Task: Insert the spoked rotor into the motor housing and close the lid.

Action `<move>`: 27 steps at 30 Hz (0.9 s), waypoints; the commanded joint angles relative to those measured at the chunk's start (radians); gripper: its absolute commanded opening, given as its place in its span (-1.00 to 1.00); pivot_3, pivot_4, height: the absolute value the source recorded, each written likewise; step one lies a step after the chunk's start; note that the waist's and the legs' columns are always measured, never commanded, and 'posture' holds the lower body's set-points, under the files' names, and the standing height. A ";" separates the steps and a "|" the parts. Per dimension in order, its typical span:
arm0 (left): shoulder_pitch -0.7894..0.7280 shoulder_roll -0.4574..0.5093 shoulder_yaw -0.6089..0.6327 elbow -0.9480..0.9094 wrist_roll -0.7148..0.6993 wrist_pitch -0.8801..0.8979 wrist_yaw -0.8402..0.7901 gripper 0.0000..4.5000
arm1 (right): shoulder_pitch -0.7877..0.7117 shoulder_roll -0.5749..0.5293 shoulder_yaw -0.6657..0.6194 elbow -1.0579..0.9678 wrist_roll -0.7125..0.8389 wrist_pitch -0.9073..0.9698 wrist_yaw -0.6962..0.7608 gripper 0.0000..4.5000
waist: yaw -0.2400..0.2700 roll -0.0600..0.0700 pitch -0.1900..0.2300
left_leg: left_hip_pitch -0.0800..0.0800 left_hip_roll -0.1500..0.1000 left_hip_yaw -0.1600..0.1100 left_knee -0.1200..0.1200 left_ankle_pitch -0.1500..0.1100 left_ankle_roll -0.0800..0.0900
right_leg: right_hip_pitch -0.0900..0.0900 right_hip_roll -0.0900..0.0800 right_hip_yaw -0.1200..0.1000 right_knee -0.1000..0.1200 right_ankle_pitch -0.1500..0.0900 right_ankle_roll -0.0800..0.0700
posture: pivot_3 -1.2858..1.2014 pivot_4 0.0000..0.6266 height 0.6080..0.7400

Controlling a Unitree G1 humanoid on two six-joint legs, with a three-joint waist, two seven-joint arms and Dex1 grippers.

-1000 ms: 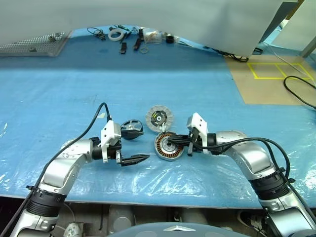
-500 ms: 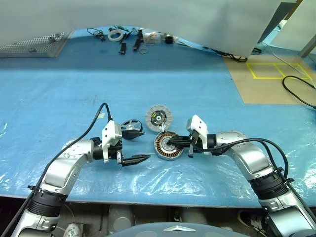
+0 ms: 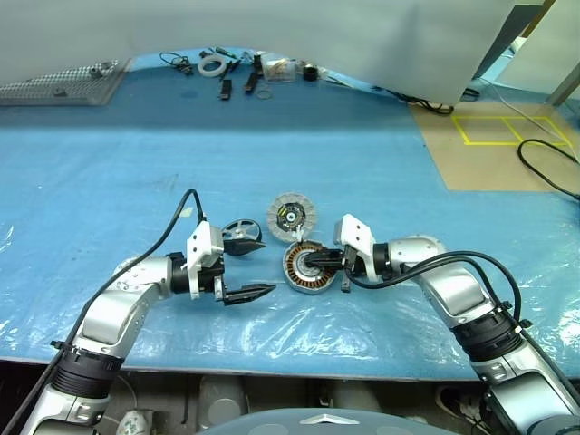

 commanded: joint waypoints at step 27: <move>-0.021 -0.008 0.004 0.001 0.004 -0.020 0.008 1.00 | 0.039 -0.004 -0.090 -0.048 0.111 0.132 0.036 -0.98 | 0.000 -0.001 -0.001 | 0.003 0.000 0.000 -0.001 0.000 0.000 | 0.004 -0.001 0.000 -0.002 0.000 0.000 | 0.03 -0.52 1.00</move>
